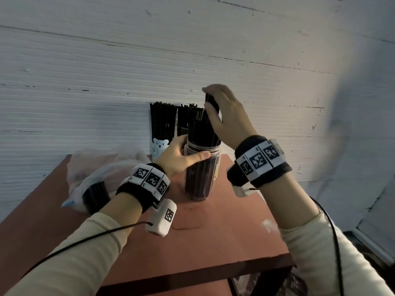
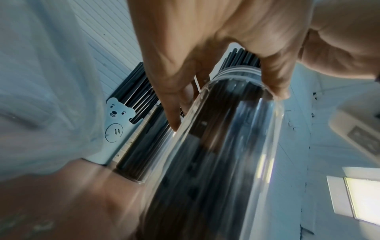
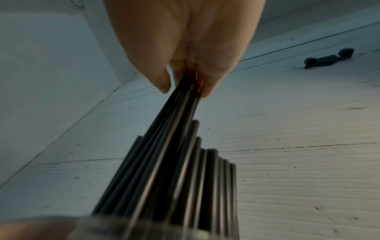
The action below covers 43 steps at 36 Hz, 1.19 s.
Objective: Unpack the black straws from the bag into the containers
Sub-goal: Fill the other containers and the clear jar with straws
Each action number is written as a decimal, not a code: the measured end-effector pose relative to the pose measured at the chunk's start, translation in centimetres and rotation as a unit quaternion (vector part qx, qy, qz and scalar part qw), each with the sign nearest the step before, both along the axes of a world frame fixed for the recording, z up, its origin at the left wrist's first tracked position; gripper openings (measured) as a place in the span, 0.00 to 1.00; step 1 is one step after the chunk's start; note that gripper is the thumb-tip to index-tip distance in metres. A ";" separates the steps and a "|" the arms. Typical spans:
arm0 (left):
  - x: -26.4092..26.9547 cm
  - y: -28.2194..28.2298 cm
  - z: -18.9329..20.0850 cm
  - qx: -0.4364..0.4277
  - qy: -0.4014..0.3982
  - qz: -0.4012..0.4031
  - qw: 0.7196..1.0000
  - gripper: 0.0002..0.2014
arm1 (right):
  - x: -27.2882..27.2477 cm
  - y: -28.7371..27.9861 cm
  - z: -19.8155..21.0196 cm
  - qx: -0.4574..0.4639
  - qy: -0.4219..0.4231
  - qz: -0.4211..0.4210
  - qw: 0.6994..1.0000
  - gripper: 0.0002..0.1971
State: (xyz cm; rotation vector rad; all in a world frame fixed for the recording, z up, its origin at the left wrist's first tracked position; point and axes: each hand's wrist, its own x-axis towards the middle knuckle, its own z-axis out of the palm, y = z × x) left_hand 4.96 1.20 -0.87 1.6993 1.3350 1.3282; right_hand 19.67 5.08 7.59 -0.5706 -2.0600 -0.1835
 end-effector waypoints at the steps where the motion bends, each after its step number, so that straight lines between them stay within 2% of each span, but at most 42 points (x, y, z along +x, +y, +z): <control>1: 0.0 0.0 0.0 0.001 0.001 0.001 1.000 0.16 | 0.1 -0.1 -0.7 -0.003 -0.002 0.001 1.000 0.16; 5: 0.0 0.0 -0.1 0.003 0.003 0.002 1.000 0.17 | 0.5 -0.5 -2.6 -0.016 0.002 0.010 1.000 0.16; 11: 0.1 0.0 -0.3 0.006 -0.009 0.014 1.000 0.23 | 0.8 -0.6 -2.2 -0.034 0.019 0.002 0.999 0.22; 17: 0.0 0.2 -0.9 0.006 -0.023 0.046 0.999 0.35 | 0.1 -0.7 -2.8 -0.035 0.057 0.002 0.998 0.16; 25: 0.0 0.5 -1.2 -0.003 -0.064 0.038 0.997 0.32 | -1.0 -0.8 -5.5 -0.021 0.072 -0.022 0.997 0.14; 29: 0.0 0.5 -1.2 0.000 -0.057 0.035 0.998 0.30 | -1.0 -1.3 -6.0 -0.003 0.069 -0.038 0.997 0.14; 32: 0.2 0.2 -1.2 -0.012 -0.046 0.031 0.998 0.33 | -0.9 -1.5 -5.7 -0.021 0.062 -0.037 0.997 0.15; 35: 0.7 -0.1 -0.9 -0.016 -0.031 0.020 0.999 0.31 | -0.6 -1.7 -5.2 -0.035 0.039 -0.032 0.998 0.16; 39: 0.9 -0.8 -0.3 -0.046 -0.017 -0.013 0.999 0.42 | -0.3 -2.1 -4.1 -0.067 0.020 -0.022 0.997 0.18; 43: 0.0 -1.8 0.4 -0.027 0.021 0.002 0.999 0.41 | -0.5 -3.0 -3.2 -0.031 0.076 -0.028 0.996 0.19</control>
